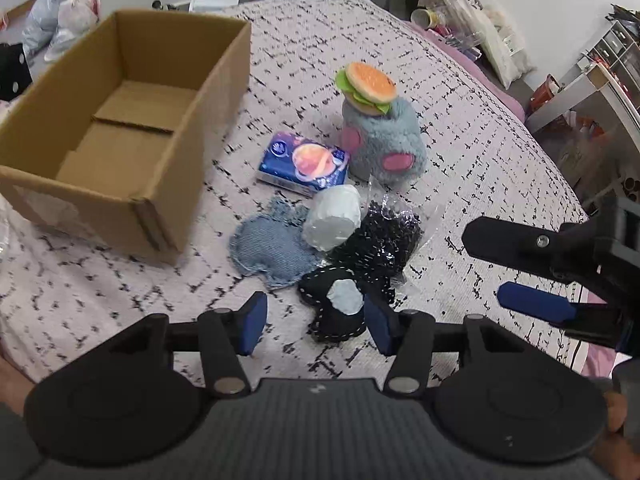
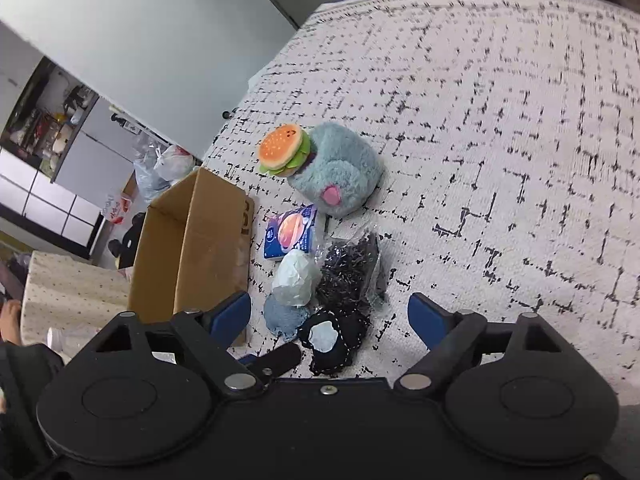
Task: Organize soft objects
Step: 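Grasp the black round pouch with the left gripper while the right gripper grasps the black bead bag, then carry the pouch and bead bag together over the cardboard box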
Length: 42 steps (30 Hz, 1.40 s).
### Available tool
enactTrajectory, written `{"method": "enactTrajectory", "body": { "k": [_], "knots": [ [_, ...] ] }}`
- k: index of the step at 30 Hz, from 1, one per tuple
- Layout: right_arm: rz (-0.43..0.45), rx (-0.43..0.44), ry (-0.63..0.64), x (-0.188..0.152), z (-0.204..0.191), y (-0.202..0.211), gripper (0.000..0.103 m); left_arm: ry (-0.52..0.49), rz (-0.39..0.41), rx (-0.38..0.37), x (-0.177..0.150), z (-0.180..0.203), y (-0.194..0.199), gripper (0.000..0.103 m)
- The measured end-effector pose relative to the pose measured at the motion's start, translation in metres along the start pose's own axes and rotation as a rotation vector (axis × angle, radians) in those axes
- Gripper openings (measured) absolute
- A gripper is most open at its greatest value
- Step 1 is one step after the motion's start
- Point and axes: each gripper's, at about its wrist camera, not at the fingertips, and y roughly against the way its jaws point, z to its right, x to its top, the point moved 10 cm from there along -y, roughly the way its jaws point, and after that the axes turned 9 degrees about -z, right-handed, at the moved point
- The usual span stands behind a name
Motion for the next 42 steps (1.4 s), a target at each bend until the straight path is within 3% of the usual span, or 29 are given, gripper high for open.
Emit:
{"method": "enactTrajectory", "body": {
  "k": [4, 9, 18, 19, 22, 30, 32, 33, 34, 42],
  "knots": [
    [-0.023, -0.003, -0.040, 0.004, 0.007, -0.012, 0.075, 0.049, -0.036, -0.014, 0.001, 0.000, -0.018, 0.044],
    [-0.063, 0.003, -0.064, 0.009, 0.012, -0.031, 0.063, 0.114, -0.063, -0.041, 0.001, -0.001, -0.035, 0.044],
    [-0.106, -0.016, -0.125, 0.018, 0.027, -0.059, 0.063, 0.191, -0.066, -0.054, 0.006, 0.000, -0.051, 0.043],
    [-0.111, -0.020, -0.132, 0.019, 0.028, -0.062, 0.063, 0.207, -0.066, -0.057, 0.006, 0.000, -0.052, 0.035],
    [-0.123, -0.039, -0.134, 0.021, 0.030, -0.070, 0.063, 0.232, -0.075, -0.075, 0.006, 0.000, -0.053, 0.025],
    [-0.111, -0.058, -0.115, 0.028, 0.026, -0.080, 0.063, 0.219, -0.060, -0.100, 0.003, 0.004, -0.044, 0.021],
    [-0.101, -0.069, -0.100, 0.029, 0.024, -0.082, 0.057, 0.224, -0.050, -0.091, 0.004, -0.001, -0.039, 0.021],
    [-0.099, -0.068, -0.092, 0.029, 0.022, -0.083, 0.039, 0.227, -0.047, -0.086, 0.005, -0.003, -0.037, 0.021],
    [-0.107, -0.054, -0.096, 0.028, 0.021, -0.084, 0.035, 0.229, -0.043, -0.079, 0.005, -0.006, -0.033, 0.021],
    [-0.019, -0.061, -0.120, 0.020, 0.021, -0.049, 0.031, 0.205, 0.010, -0.037, 0.009, -0.013, 0.001, 0.021]
  ]
}}
